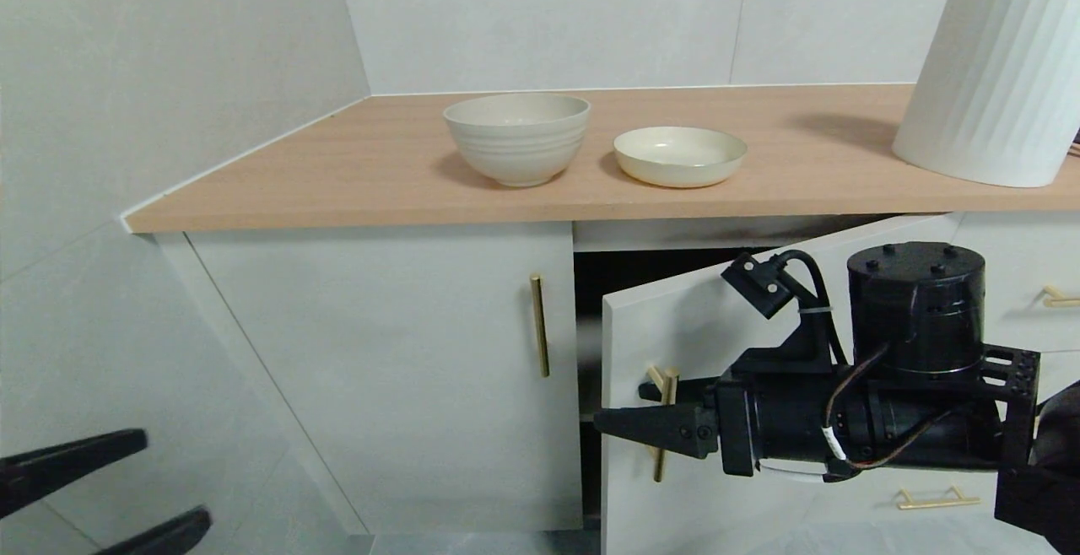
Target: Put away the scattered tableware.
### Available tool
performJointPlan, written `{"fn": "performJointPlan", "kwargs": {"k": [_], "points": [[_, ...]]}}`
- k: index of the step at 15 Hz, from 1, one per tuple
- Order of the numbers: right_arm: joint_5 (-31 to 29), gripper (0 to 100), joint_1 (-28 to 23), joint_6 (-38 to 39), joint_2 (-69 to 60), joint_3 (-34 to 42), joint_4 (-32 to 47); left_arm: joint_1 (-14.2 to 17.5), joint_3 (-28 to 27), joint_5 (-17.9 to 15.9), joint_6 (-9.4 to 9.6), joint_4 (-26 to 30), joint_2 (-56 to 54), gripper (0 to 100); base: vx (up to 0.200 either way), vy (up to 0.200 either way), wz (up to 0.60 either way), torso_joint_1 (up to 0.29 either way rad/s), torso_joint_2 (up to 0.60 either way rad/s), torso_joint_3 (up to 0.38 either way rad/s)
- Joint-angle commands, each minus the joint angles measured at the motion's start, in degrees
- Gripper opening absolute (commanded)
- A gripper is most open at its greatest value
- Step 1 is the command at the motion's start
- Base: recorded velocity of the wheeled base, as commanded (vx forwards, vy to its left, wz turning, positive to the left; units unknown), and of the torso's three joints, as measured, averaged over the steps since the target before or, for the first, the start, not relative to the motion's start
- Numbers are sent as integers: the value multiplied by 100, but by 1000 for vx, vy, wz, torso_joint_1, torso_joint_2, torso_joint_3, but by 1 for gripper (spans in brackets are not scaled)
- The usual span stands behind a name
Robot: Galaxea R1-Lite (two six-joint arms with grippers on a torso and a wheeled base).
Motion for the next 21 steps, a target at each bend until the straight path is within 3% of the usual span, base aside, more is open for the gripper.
{"fn": "performJointPlan", "kwargs": {"k": [1, 2, 3, 6, 7, 8, 13, 14, 18, 20, 21], "points": [[-6, 100, -1, 3, 0, -2, 0, -589, -311, -216, -344, -634, 2132, 100, 0, 0, 0, 0, 0, 0], [-6, 100, -9, 3, 0, 7, -9, -879, -3, -216, -608, -1276, 2581, 100, 0, 0, 0, 0, 0, 0], [-6, 100, -1, 3, 0, -2, -9, -976, 111, -216, -731, -1522, 2748, 100, 0, 0, 0, 0, 0, 0], [-6, 100, -9, 3, 9, 7, -9, -1740, 471, -207, -1821, -2823, 3363, 100, 0, 0, 0, 0, 0, 0], [-6, 100, -9, 3, 0, 7, -9, -1925, 533, -207, -2041, -3025, 3433, 100, 0, 0, 0, 0, 0, 0], [-6, 100, -1, 3, 9, 7, -9, -2066, 568, -207, -2111, -3130, 3530, 100, 0, 0, 0, 0, 0, 0], [-6, 100, -1, 3, 0, 7, -9, -2110, 577, -199, -2120, -3148, 3591, 100, 0, 0, 0, 0, 0, 0], [-6, 100, -1, 3, 0, 7, -9, -2118, 577, -199, -2120, -3148, 3609, 0, 0, 0, 0, 0, 0, 0], [-6, 100, -1, -5, 0, 51, -18, -2136, 533, -181, -1979, -3218, 3644, 0, 0, 0, 0, 0, 0, 0], [-6, 100, -1, -5, -18, 51, -26, -2180, 471, -172, -1777, -3227, 3934, 0, 0, 0, 0, 0, 0, 0], [-6, 100, -1, 3, -35, 60, -18, -2259, 445, -58, -1540, -3227, 4066, 0, 0, 0, 0, 0, 0, 0]]}}
